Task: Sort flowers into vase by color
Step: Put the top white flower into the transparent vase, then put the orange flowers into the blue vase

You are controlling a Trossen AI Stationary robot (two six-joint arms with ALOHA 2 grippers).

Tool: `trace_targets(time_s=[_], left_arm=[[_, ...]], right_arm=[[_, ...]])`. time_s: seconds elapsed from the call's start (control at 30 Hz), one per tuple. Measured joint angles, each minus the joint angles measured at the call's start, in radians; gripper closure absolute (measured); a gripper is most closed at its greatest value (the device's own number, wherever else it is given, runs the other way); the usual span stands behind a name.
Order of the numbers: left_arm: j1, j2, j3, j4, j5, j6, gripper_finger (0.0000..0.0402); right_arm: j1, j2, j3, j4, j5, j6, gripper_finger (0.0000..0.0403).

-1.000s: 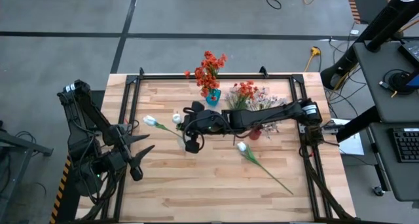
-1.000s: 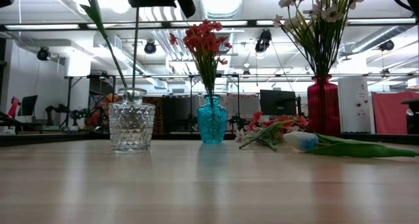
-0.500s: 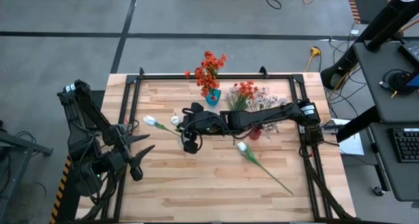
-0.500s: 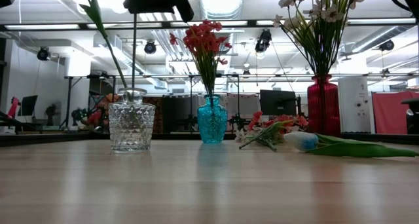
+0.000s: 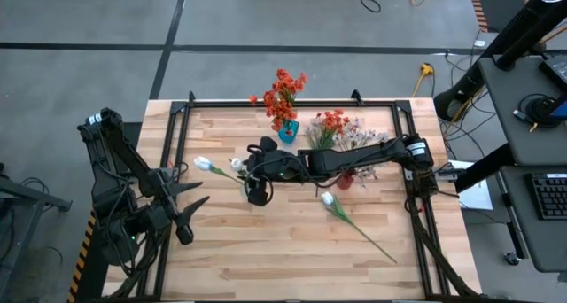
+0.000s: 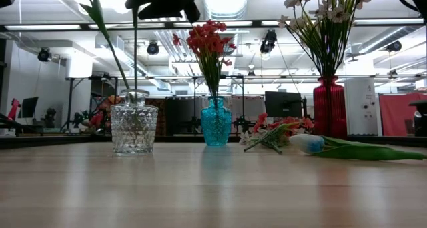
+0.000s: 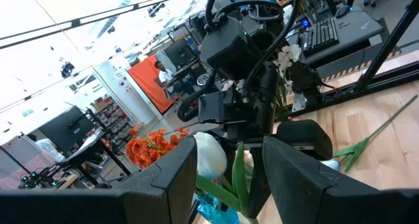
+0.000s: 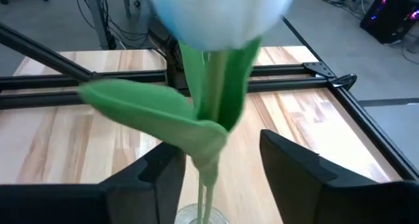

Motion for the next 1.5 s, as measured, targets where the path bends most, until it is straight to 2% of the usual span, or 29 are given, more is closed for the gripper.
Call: trace_targets(time_s=[0.37,0.6,0.9,1.23,1.37,1.5], left_arm=[[0.0,0.0,0.0,0.0,0.0,0.0,0.0244],[0.0,0.0,0.0,0.0,0.0,-0.003,0.0245],[0.0,0.0,0.0,0.0,0.0,-0.003,0.0245],[0.0,0.0,0.0,0.001,0.029,-0.013,0.0245],[0.008,0.007,0.0,0.03,0.044,-0.026,0.0245],[0.033,0.037,0.0,0.12,0.046,0.042,0.0245]], right_arm=[[0.0,-0.002,0.084,-0.125,0.0,-0.004,0.0139],[0.0,-0.002,0.145,-0.187,0.0,-0.017,0.0115],[0.002,-0.002,0.287,-0.472,0.0,0.026,0.0108],[0.045,-0.002,0.555,-0.876,0.0,0.083,0.0112],[0.088,-0.061,0.546,-0.931,0.0,0.099,0.0118],[0.135,-0.13,0.547,-0.974,0.009,0.125,0.0122]])
